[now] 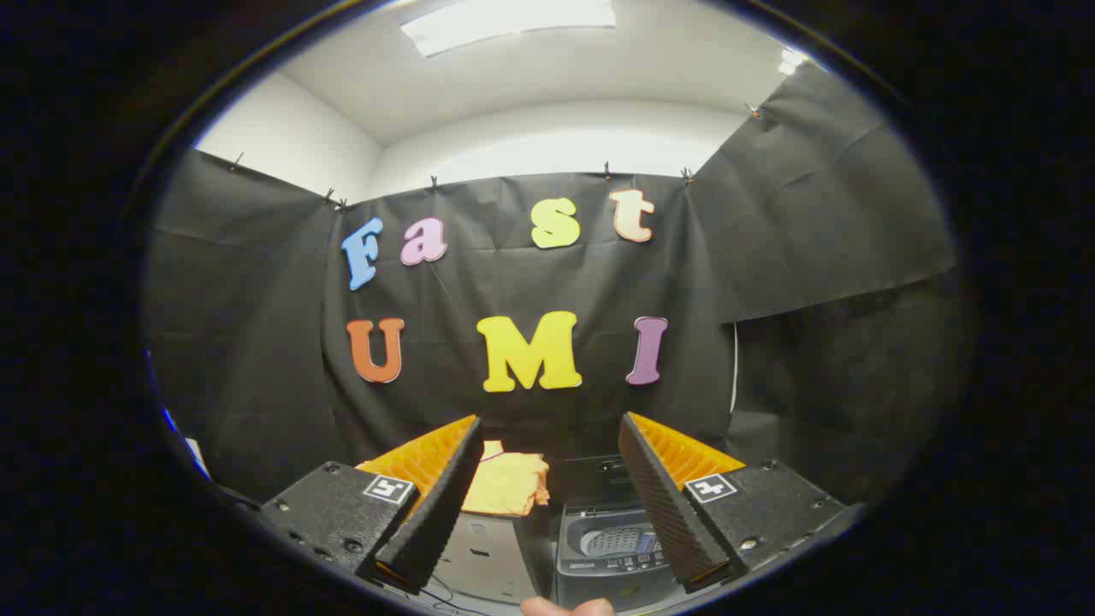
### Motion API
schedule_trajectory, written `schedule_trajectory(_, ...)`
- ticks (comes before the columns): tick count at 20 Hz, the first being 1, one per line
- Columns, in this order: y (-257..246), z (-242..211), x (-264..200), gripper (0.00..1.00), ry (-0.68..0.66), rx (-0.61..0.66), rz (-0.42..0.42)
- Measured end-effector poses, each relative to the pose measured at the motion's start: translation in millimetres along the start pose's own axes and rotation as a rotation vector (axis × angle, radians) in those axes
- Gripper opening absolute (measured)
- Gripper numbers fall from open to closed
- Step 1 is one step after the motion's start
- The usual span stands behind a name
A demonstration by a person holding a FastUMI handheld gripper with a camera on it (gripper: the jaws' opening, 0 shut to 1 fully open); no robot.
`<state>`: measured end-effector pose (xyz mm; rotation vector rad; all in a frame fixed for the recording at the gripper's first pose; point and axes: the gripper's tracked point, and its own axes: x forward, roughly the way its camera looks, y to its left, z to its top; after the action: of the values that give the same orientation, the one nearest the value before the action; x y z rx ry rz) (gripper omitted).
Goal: Put the clothes into the washing machine and then close the washing machine lid.
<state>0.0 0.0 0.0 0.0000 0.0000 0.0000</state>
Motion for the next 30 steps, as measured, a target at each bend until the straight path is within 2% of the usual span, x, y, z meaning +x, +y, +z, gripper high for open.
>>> schedule_trajectory(10, -0.5, -5.2, -1.2, 1.0, 0.013, -0.012, -0.044)
schedule_trajectory(18, 23.8, -3.4, 10.5, 1.0, 0.013, -0.034, -0.04)
schedule_trajectory(25, 73.6, -1.1, 43.2, 1.0, 0.041, -0.014, -0.006)
schedule_trajectory(30, 133.5, 5.5, 78.2, 1.0, 0.037, -0.002, 0.032)
